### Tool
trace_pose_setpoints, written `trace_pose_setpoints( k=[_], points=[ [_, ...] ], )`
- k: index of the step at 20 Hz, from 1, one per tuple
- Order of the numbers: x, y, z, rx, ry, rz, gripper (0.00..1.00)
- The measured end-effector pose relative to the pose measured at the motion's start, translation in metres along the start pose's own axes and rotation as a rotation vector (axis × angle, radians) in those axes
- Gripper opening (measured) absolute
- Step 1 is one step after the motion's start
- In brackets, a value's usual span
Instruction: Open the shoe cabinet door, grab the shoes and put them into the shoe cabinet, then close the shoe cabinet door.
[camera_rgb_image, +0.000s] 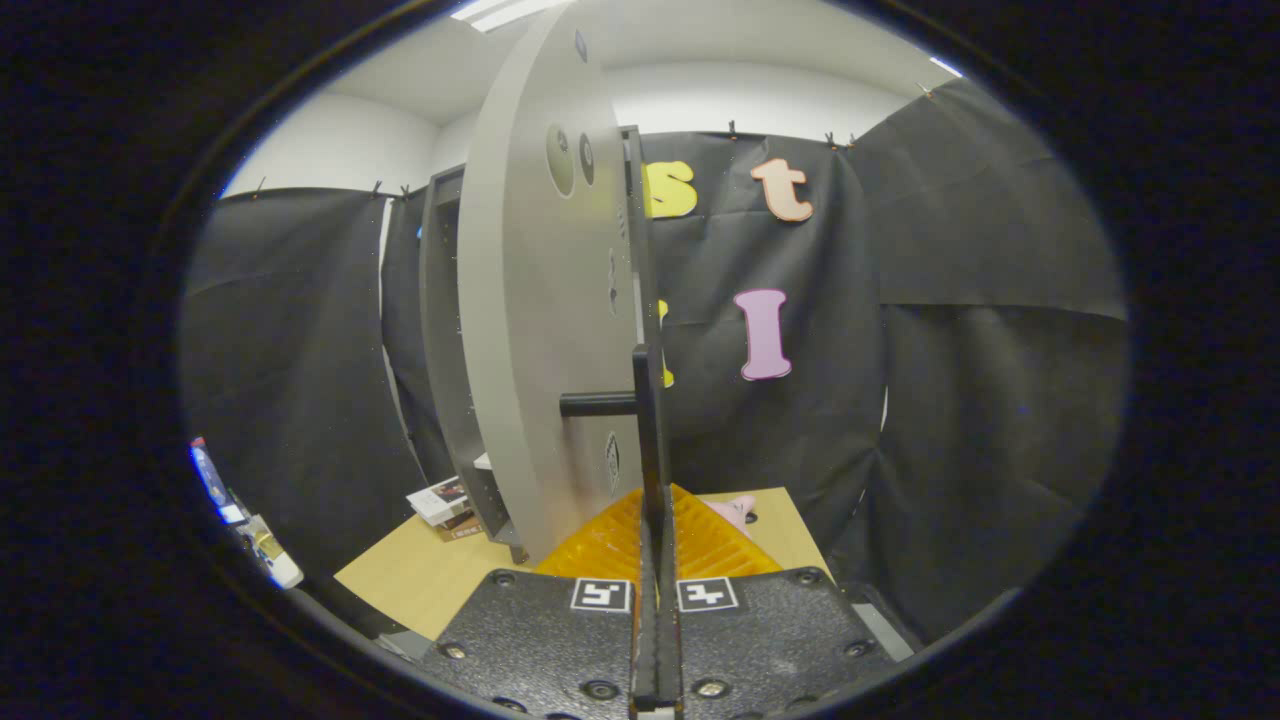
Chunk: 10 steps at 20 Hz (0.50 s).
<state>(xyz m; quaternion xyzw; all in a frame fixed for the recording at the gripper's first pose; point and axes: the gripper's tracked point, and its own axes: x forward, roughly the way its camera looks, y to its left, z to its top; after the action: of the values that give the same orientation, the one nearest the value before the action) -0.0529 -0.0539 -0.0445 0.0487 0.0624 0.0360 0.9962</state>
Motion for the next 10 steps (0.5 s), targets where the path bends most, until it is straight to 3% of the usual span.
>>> trace_pose_setpoints(
  k=[3,10],
  points=[
    [-0.0004,0.0028,-0.0015,0.041,0.008,0.032,0.04],
    [-0.009,-0.0023,-0.0081,0.021,0.014,0.01,0.04]
  ],
)
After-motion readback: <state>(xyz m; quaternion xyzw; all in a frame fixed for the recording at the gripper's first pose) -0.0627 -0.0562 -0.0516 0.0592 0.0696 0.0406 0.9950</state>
